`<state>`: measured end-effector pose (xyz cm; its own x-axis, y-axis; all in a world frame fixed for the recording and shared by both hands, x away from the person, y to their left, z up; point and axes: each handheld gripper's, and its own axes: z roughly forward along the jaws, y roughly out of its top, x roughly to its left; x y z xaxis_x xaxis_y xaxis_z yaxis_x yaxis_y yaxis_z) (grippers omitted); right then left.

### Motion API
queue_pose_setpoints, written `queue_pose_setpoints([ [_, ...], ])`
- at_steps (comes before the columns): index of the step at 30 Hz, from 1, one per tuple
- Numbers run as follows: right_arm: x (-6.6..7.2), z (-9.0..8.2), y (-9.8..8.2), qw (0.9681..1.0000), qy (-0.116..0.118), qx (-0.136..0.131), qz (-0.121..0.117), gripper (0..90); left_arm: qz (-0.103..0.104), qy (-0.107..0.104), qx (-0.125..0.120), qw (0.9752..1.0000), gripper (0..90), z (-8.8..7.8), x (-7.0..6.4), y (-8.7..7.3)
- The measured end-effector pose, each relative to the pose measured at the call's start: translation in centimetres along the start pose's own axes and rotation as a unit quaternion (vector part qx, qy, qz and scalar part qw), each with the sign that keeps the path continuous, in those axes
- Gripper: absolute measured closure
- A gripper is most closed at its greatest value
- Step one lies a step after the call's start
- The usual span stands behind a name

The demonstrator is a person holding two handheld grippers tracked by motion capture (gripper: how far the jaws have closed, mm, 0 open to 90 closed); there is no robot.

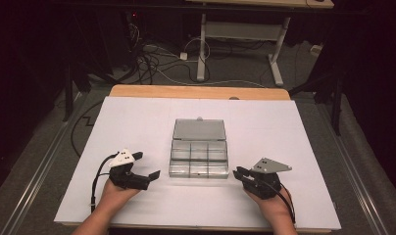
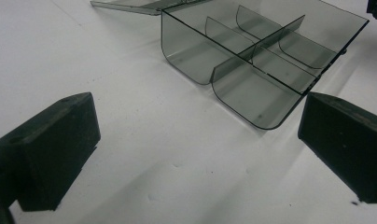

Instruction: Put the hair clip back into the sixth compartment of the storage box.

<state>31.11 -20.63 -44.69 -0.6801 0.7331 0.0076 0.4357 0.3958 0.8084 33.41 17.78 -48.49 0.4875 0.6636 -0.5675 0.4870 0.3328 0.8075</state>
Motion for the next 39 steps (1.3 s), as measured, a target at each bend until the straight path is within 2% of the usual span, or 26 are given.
queue_pose_setpoints([
  [14,0.3,0.2,1.1,0.9999,-0.001,-0.006,-0.01,77.2,-0.001,0.001,-0.001,1.0,0.0,0.0,0.0,0.0],
  [19,0.4,0.7,2.0,0.9999,0.008,-0.007,-0.012,77.2,-0.007,0.002,-0.001,1.0,0.0,0.0,0.1,0.1],
  [27,1.1,1.6,3.1,0.9995,0.023,-0.014,-0.018,77.2,-0.003,0.001,-0.003,1.0,0.0,-0.1,0.0,0.1],
  [30,1.3,2.0,3.4,0.9993,0.029,-0.011,-0.018,77.2,-0.007,0.001,-0.003,1.0,0.0,0.0,0.1,0.1],
  [39,1.4,3.1,4.1,0.9992,0.035,-0.005,-0.018,77.2,-0.002,-0.003,-0.005,1.0,0.0,-0.1,0.0,0.0],
])
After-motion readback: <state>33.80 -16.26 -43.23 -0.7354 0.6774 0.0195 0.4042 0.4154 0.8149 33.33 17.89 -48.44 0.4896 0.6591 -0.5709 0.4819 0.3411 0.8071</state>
